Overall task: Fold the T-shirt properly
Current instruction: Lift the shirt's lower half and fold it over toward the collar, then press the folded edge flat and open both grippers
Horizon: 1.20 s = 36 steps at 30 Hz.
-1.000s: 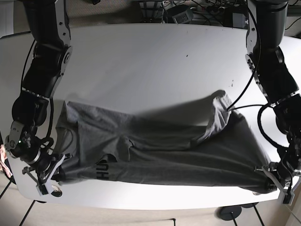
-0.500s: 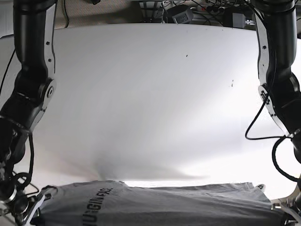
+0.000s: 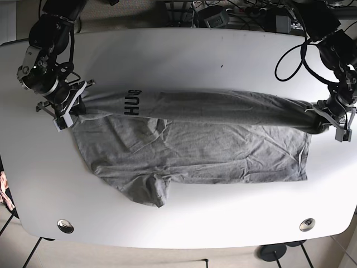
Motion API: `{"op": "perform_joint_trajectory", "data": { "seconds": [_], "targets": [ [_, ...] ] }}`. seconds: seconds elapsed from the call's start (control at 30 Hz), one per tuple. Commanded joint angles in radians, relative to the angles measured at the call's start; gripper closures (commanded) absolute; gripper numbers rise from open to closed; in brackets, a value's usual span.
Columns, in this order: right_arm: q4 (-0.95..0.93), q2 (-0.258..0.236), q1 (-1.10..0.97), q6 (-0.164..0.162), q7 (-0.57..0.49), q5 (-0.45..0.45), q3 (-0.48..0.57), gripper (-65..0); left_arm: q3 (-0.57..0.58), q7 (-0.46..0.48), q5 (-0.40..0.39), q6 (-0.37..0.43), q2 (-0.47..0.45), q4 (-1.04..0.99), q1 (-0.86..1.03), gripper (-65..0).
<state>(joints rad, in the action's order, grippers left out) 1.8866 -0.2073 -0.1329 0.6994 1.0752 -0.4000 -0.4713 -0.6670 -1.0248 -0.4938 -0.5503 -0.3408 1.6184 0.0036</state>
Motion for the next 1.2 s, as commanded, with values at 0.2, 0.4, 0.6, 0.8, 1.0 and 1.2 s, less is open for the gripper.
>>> {"op": "perform_joint_trajectory", "data": {
  "seconds": [0.2,0.4,0.6,0.8,1.0,1.2],
  "targets": [
    [0.040,-0.021,-0.204,-0.002,-0.025,-0.010,-0.007,-1.9,-0.055,0.025,-0.009,0.002,-0.030,0.104,0.149,0.0],
    [0.044,-0.011,-0.294,-0.001,-0.025,-0.012,-0.007,-4.4,-0.046,0.018,-0.006,0.002,-0.031,0.121,0.237,-10.1],
    [0.046,-0.011,-0.339,-0.001,-0.022,-0.204,-0.114,-35.4,-0.046,0.018,-0.006,0.003,-0.031,0.125,0.269,-44.4],
    [0.046,-0.059,-0.339,-0.001,-0.020,-0.408,-0.131,-53.1,-0.052,0.018,-0.012,0.000,-0.031,0.300,0.269,-44.4],
    [0.038,-0.051,-0.308,-0.001,-0.020,-0.426,-0.089,-52.6,0.059,0.025,-0.006,0.002,-0.025,0.251,0.263,-44.4],
    [0.015,-0.051,-0.316,-0.001,-0.025,-0.391,0.003,-23.8,0.100,0.108,-0.007,0.002,-0.028,0.072,0.267,-37.9]
  ]
}}
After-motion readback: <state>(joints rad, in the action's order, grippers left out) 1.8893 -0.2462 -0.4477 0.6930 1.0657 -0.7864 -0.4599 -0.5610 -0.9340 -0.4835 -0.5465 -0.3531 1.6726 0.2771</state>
